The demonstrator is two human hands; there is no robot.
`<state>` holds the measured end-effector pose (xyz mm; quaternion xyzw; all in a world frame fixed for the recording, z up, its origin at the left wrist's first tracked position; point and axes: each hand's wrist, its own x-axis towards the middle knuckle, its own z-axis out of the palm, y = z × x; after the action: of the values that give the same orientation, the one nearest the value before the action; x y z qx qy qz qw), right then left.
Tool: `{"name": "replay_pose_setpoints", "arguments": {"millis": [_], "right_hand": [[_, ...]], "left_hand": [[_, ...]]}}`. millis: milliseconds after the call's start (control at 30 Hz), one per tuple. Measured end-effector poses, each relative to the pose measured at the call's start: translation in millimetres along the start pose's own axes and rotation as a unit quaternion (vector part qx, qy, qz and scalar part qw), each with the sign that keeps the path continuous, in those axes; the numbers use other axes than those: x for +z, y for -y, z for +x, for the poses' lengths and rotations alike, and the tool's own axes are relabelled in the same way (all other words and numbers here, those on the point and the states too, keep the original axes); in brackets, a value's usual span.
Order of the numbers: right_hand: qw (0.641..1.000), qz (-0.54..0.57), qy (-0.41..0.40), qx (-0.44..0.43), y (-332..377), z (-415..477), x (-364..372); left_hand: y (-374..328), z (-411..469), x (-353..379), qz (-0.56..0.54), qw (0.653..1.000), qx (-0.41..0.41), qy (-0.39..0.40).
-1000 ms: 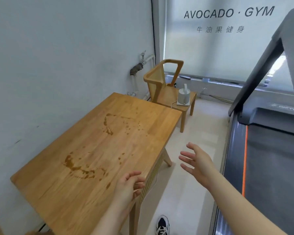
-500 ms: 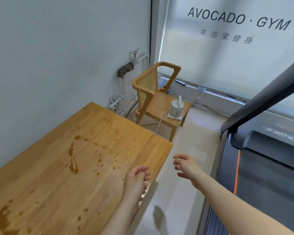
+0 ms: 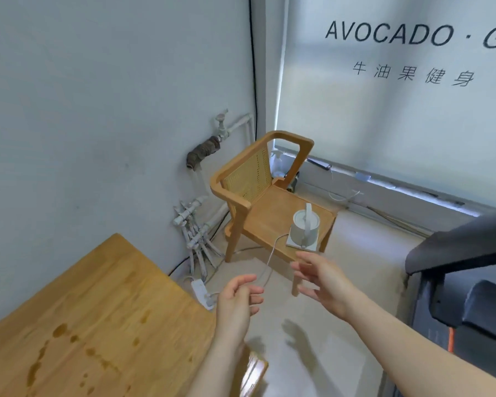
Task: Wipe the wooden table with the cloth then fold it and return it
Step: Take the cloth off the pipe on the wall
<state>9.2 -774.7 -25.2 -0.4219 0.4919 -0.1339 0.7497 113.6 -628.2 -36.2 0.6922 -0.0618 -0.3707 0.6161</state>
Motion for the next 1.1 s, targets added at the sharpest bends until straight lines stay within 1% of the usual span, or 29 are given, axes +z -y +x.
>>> {"name": "replay_pose_setpoints", "arguments": {"millis": [100, 200, 267, 400, 567, 700, 733, 767, 800, 867, 933, 967, 1000, 1033, 1100], "right_hand": [[0.997, 0.059, 0.036, 0.029, 40.0, 34.5, -2.8], [0.994, 0.078, 0.072, 0.031, 80.1, 71.9, 11.1], [0.995, 0.052, 0.088, 0.021, 105.4, 97.4, 25.9], [0.994, -0.056, 0.091, -0.005, 142.0, 154.1, 49.4], [0.992, -0.081, 0.087, 0.031, 171.3, 208.5, 79.1], [0.983, -0.108, 0.14, 0.046, 196.1, 243.1, 117.6], [0.977, -0.143, 0.158, 0.033, 201.4, 253.6, 128.8], [0.964, -0.203, 0.174, 0.007, 206.5, 265.9, 140.3], [0.943, -0.274, 0.187, -0.031, 212.2, 280.6, 152.4], [0.886, -0.398, 0.209, -0.116, 224.9, 313.3, 178.1], [0.834, -0.466, 0.239, -0.173, 235.5, 353.6, 204.9], [0.82, -0.477, 0.252, -0.189, 238.6, 376.3, 218.1], [0.816, -0.476, 0.263, -0.197, 240.3, 399.4, 231.1], [0.82, -0.466, 0.27, -0.192, 240.8, 422.5, 243.8], [0.837, -0.445, 0.28, -0.153, 240.9, 463.7, 263.5]], "left_hand": [[-24.2, 41.0, 25.6, -0.005, 0.999, 0.017, -0.04], [-50.6, 85.9, 41.0, -0.007, 0.997, 0.034, -0.071], [-69.2, 120.9, 48.3, -0.003, 0.994, 0.047, -0.094], [-102.3, 196.6, 50.8, 0.001, 0.992, 0.057, -0.111], [-131.5, 267.3, 36.7, 0.001, 0.992, 0.018, -0.124], [-147.0, 305.6, 24.7, -0.043, 0.988, -0.005, -0.145], [-149.4, 317.6, 22.3, -0.042, 0.988, -0.009, -0.149], [-150.9, 331.2, 20.0, -0.038, 0.988, -0.013, -0.152], [-152.2, 345.2, 17.9, -0.033, 0.987, -0.015, -0.156], [-153.3, 374.9, 15.0, -0.004, 0.986, -0.013, -0.167], [-155.4, 406.0, 9.0, 0.032, 0.983, -0.005, -0.181], [-157.8, 422.3, 5.1, 0.037, 0.982, -0.007, -0.187], [-159.0, 439.3, 0.9, 0.033, 0.98, -0.015, -0.196], [-160.4, 457.6, -3.5, 0.018, 0.977, -0.028, -0.209], [-164.1, 501.5, -12.1, -0.022, 0.973, -0.058, -0.223]]}}
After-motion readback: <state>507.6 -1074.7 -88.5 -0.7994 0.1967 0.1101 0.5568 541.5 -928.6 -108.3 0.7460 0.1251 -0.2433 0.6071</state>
